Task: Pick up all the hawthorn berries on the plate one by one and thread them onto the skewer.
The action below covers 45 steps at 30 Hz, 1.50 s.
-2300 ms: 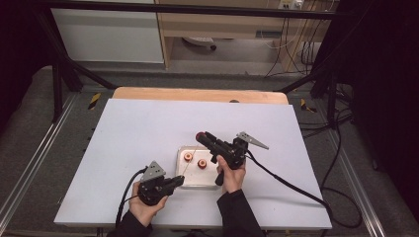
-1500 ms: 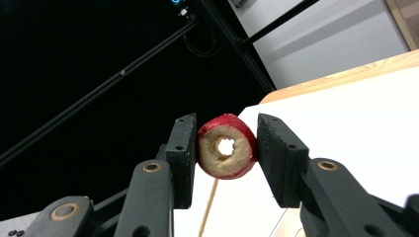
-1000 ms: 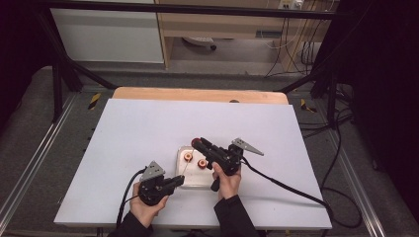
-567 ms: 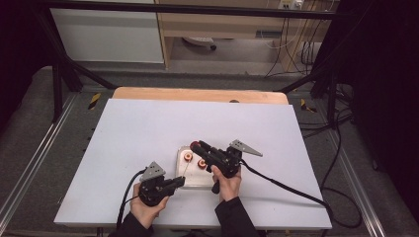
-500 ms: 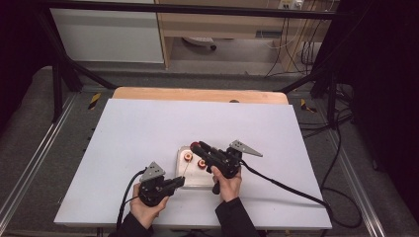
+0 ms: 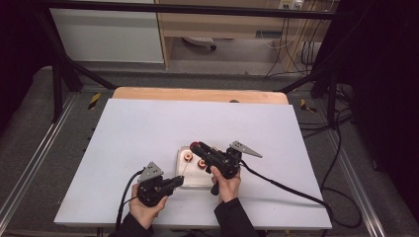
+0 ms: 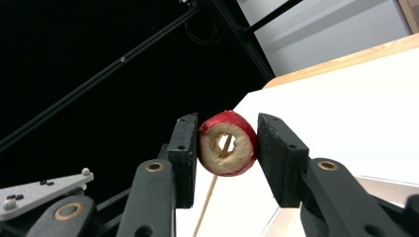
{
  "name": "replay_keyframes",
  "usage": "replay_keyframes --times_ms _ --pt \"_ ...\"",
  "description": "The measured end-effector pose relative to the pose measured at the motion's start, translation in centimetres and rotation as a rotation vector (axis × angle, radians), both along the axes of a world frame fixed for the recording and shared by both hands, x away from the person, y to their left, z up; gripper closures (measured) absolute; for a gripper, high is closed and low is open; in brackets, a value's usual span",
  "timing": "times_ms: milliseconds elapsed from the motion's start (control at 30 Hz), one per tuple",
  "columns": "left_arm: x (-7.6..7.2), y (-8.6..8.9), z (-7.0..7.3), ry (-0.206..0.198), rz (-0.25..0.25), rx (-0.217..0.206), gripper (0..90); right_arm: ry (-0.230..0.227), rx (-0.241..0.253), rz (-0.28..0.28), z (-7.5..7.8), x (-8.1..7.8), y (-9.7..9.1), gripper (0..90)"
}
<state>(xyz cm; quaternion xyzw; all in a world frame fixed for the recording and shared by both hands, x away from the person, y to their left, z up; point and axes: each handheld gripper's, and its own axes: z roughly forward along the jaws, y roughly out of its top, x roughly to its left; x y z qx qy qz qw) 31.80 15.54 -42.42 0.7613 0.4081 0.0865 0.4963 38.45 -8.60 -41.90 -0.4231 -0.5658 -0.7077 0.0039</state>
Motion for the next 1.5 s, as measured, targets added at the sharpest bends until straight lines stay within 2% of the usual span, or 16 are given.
replay_keyframes --times_ms 133,233,433,633,867,1000,1033,1100,1200,1400,1500 --pt "-0.1 -0.1 0.0 0.004 0.000 -0.009 88.5 -0.003 0.002 -0.005 -0.1 -0.1 0.1 61.8" --pt "-0.2 -0.2 0.3 -0.019 0.020 -0.006 88.6 0.010 0.033 -0.015 0.0 0.0 0.1 62.0" --pt "-0.2 0.1 0.6 -0.021 0.045 -0.016 88.6 0.003 0.083 -0.063 -0.6 -0.1 0.5 62.1" --pt "-0.3 0.1 0.6 -0.029 0.054 -0.002 88.7 0.010 0.116 -0.078 -1.0 0.1 0.6 62.2" --pt "-0.3 0.1 0.6 -0.028 0.051 -0.001 88.7 0.008 0.122 -0.087 -0.7 0.4 0.5 62.2" --pt "-0.5 -0.2 0.4 -0.028 0.068 -0.014 88.6 0.010 0.138 -0.099 -0.8 0.3 0.6 62.1" --pt "-0.5 -0.2 0.4 -0.034 0.072 -0.009 88.5 0.018 0.158 -0.103 -0.9 0.1 0.7 62.2" --pt "-0.6 -0.7 0.3 -0.020 0.067 -0.022 88.4 0.018 0.159 -0.104 -0.9 0.1 0.7 62.2" --pt "-0.8 -1.0 0.1 -0.024 0.063 -0.009 88.3 0.017 0.160 -0.093 -1.0 -0.1 0.8 62.1" --pt "-0.7 -0.5 0.4 -0.037 0.077 -0.028 88.6 0.003 0.114 -0.060 -0.5 -0.5 0.5 62.1" --pt "-0.6 -0.5 0.5 -0.033 0.077 -0.020 88.6 0.017 0.102 -0.036 -0.9 -0.6 0.7 62.2"
